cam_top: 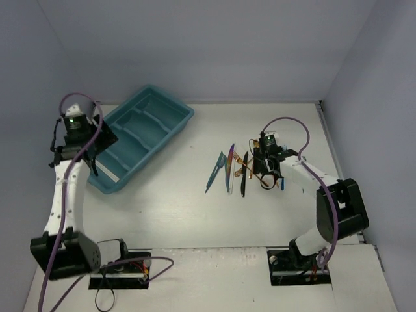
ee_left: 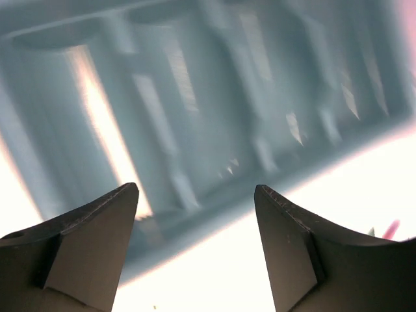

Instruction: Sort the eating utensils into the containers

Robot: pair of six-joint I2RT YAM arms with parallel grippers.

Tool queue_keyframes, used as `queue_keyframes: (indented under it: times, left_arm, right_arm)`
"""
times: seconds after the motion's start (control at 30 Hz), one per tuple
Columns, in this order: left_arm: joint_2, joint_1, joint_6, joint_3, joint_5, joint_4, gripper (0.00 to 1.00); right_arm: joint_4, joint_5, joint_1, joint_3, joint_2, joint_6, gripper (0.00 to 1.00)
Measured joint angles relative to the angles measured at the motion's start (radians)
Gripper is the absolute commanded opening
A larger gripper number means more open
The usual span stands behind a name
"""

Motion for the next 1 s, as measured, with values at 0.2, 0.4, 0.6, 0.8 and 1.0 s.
queue_keyframes:
  times: [0.2, 0.4, 0.6, 0.8, 1.0]
  left_arm:
    - [-0.131, -0.282, 0.08, -0.105, 0.028, 0.013, 0.69]
    - [-0.198, -0.329, 0.15, -0.247, 0.032, 0.008, 0.69]
    - [-0.208, -0.329, 0.178, -0.281, 0.038, 0.018, 0.69]
    - [-0.206, -0.329, 0.19, -0.281, 0.045, 0.028, 0.69]
    - [-0.207, -0.329, 0.194, -0.281, 0.054, 0.029, 0.69]
  right_arm:
    - [0.007, -0.019, -0.039, 0.063, 0.126, -0.047, 0.35]
    - [0.021, -0.044, -0.068, 0.094, 0.216, -0.08, 0.34]
    - [0.04, -0.064, -0.068, 0.119, 0.257, -0.104, 0.27]
    - [0.052, -0.091, -0.068, 0.13, 0.27, -0.125, 0.09]
    - [0.055, -0.111, -0.067, 0.132, 0.271, -0.143, 0.0]
